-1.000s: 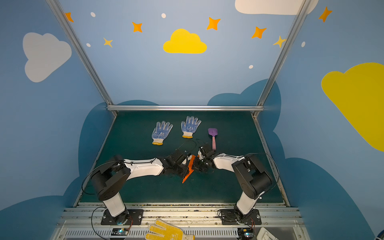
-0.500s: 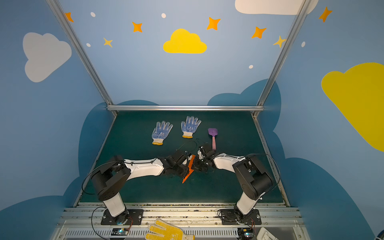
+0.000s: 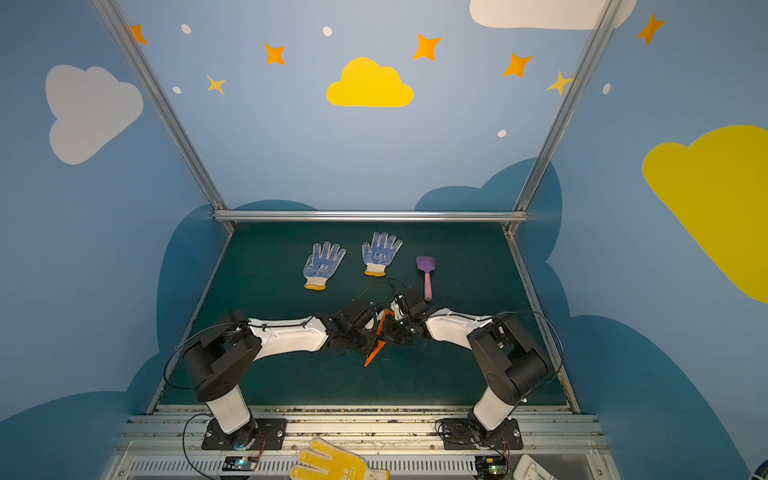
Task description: Fold a paper plane with a square sheet of paper (fold left side to right side)
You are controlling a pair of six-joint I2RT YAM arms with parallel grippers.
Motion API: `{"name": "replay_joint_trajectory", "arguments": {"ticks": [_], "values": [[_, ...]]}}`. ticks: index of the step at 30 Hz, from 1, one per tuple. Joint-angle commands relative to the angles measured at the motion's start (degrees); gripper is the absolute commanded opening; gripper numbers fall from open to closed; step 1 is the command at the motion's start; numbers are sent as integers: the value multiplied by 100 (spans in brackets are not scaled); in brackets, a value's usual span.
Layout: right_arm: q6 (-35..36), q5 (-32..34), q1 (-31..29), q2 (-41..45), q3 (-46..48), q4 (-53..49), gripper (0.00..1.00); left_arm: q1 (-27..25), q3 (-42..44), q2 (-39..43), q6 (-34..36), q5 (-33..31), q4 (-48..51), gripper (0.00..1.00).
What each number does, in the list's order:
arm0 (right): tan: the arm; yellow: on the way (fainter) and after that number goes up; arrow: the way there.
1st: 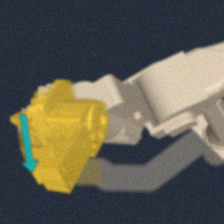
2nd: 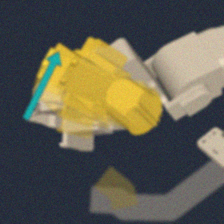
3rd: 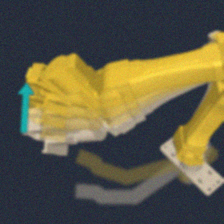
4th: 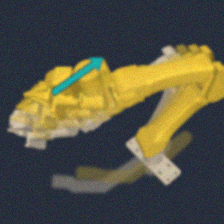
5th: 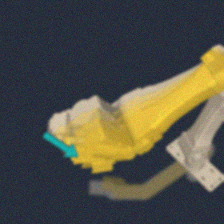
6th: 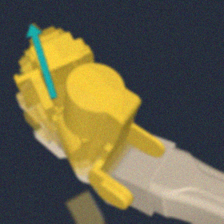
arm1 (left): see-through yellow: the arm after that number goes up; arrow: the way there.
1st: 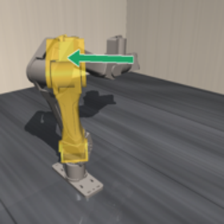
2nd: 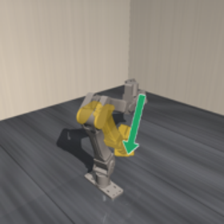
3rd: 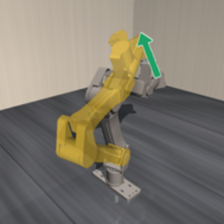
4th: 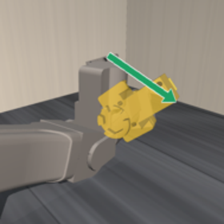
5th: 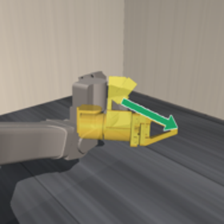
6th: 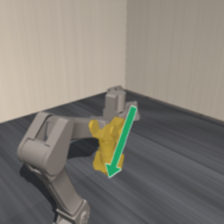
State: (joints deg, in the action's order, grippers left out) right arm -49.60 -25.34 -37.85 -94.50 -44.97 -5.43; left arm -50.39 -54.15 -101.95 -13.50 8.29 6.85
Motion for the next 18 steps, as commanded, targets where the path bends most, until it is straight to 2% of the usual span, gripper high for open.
{"name": "replay_joint_trajectory", "arguments": {"ticks": [1, 14, 18], "values": [[-54, 47, -40, 141, 111, -71, 0, -32, 135, -400, 93, -118, 327, 21], [-204, 265, -56, -187, 285, -40, 0, -24, 93, -378, 95, -101, 359, 21], [-293, 386, -56, -202, 356, -136, 0, 91, 50, -174, -35, 137, 413, 21]]}}
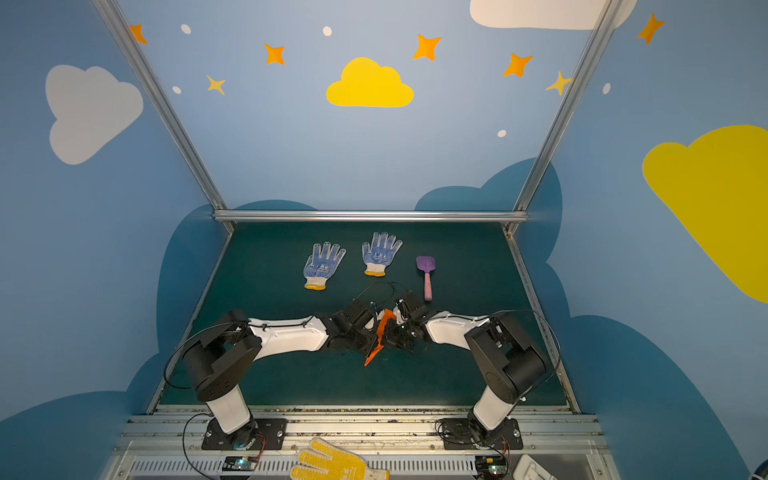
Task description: Fold a paper plane with a square sheet of paper (fold left side to right side)
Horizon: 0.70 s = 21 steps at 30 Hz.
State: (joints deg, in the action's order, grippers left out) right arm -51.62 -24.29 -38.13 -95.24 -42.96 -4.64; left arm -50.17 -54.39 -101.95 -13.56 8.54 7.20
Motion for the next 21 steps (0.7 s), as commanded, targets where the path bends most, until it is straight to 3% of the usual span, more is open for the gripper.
{"name": "replay_joint_trajectory", "arguments": {"ticks": [1, 6, 12, 17, 21], "values": [[-114, 308, -28, -121, 165, -246, 0, 132, 85, -82, -95, 226, 351, 21], [-459, 586, -79, -72, 215, -393, 0, 555, 201, 491, -849, 1173, 178, 20], [-1465, 1283, -374, 178, 411, -192, 0, 650, 603, 1001, -2318, 1597, -472, 15], [-1971, 1737, -667, 244, 370, -271, 0, 599, 1301, 1122, -4225, 1770, -1721, 4], [-2080, 1873, -750, 217, 327, -381, 0, 417, 1955, 1179, -5733, 1387, -2655, 3]]}}
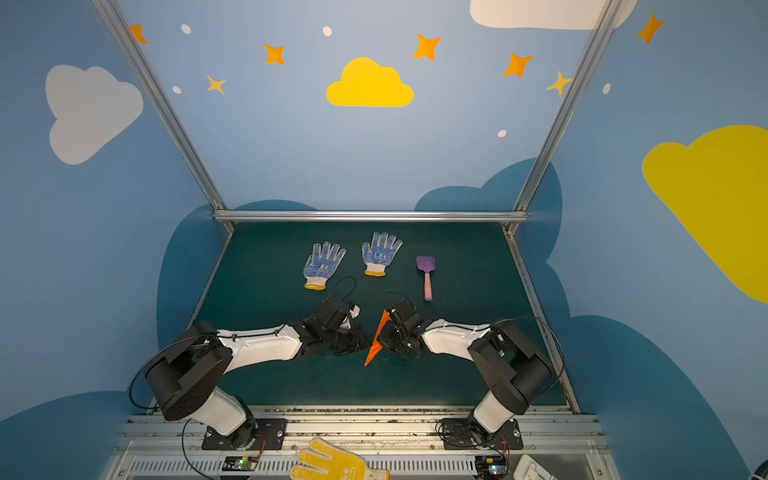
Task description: Fold a paper plane with a square sheet of paper (fold left side to right side)
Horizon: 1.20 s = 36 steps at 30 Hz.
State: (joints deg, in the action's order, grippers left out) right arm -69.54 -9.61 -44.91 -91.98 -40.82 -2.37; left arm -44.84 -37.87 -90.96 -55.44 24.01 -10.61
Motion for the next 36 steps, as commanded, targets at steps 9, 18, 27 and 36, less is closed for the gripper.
{"name": "replay_joint_trajectory", "arguments": {"ticks": [9, 18, 27, 36], "values": [[-335, 281, -108, -197, 197, -392, 0, -795, 343, 432, -2676, -1647, -664, 3], [-350, 240, -129, -239, 346, -248, 0, -921, 36, 603, -2726, -2315, 19, 3], [-405, 187, -137, -242, 443, -136, 0, -945, -25, 109, -2791, -2182, -289, 3], [-428, 164, -137, -241, 443, -131, 0, -1000, 25, -148, -2876, -2133, -588, 3]]}}
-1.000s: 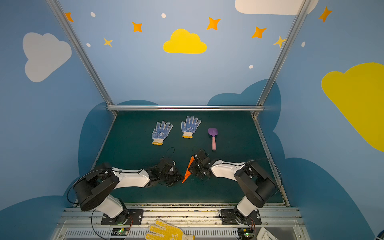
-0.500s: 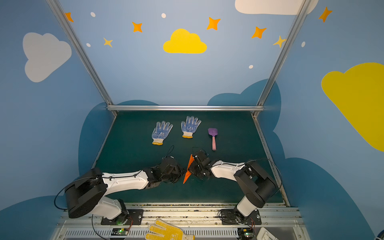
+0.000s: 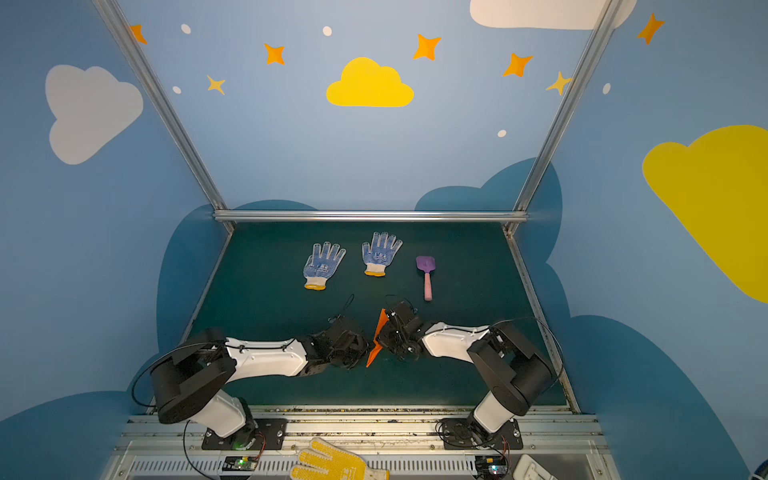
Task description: Fold a paper plane with a square sheet of paper (fold left side to right side)
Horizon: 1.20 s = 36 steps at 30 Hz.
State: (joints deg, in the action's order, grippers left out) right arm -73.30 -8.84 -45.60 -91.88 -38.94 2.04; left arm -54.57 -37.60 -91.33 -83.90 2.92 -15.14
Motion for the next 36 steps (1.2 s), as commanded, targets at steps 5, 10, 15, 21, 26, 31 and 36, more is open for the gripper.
{"name": "replay_joint_trajectory", "arguments": {"ticks": [5, 10, 15, 21, 26, 31, 36], "values": [[-65, 97, -68, -237, 269, -576, 0, -85, 3, -229, -56, -36, -173, 3], [-69, 110, -68, -208, 276, -583, 0, -98, 25, -314, -81, -48, -211, 3], [-62, 110, -69, -208, 274, -600, 0, -98, 67, -419, -90, -37, -255, 3], [-62, 120, -70, -190, 292, -617, 0, -107, 100, -522, -67, -19, -237, 3], [-73, 135, -71, -173, 309, -634, 0, -102, 144, -531, -50, -37, -177, 3], [-72, 149, -69, -131, 314, -678, 0, -122, 155, -557, -13, -2, -61, 3], [-71, 180, -69, -94, 308, -714, 0, -124, 199, -470, 49, 40, 144, 3]]}}
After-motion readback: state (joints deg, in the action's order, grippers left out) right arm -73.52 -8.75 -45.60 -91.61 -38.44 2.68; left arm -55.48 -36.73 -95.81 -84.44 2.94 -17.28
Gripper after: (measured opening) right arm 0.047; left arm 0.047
